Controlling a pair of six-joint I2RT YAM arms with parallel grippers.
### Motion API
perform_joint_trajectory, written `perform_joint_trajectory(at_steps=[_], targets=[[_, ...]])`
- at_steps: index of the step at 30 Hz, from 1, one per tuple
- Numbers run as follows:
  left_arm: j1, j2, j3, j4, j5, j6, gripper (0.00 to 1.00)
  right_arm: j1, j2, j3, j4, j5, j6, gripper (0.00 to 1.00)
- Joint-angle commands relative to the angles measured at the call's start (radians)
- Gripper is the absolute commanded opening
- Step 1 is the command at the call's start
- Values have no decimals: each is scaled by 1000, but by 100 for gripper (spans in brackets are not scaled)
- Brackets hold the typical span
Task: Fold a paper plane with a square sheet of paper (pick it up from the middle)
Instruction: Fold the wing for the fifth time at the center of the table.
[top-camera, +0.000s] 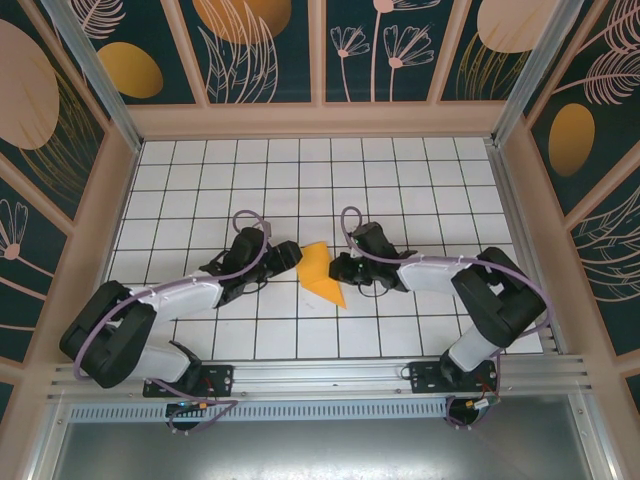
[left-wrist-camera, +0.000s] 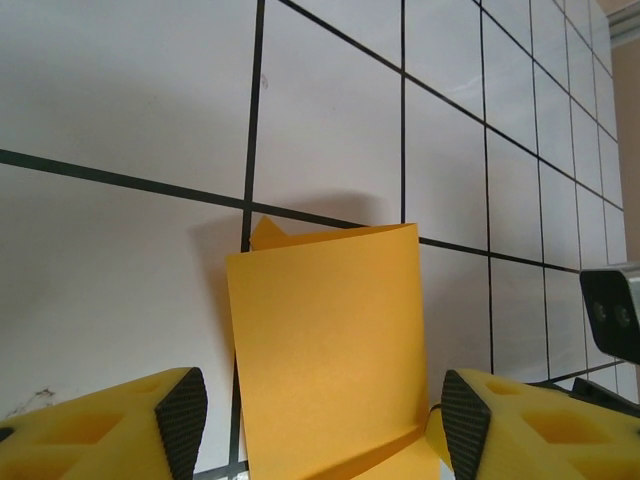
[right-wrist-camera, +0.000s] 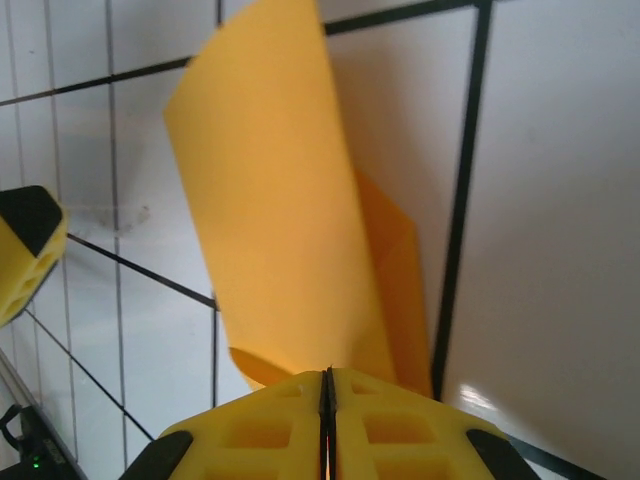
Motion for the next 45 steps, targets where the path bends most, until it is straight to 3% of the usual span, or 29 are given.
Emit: perform_joint_trajectory(at_steps=[1, 16, 22, 27, 35, 45], targets=[[6, 27, 34, 28, 35, -1, 66, -12, 18, -44, 51, -32, 5, 13], [5, 66, 44, 42, 79, -21, 67, -20, -13, -51, 23, -9, 12, 17], [6, 73, 48, 44, 87, -22, 67, -14, -105, -21, -6, -16, -14, 21], [5, 82, 50, 46, 92, -21, 67, 2, -149, -3, -24, -105, -59, 22], [5, 87, 51, 45, 93, -23, 67, 50, -118, 26, -85, -99, -104, 21], [6, 83, 50, 38, 91, -23, 67, -27, -33, -14, 10, -103, -75, 19]])
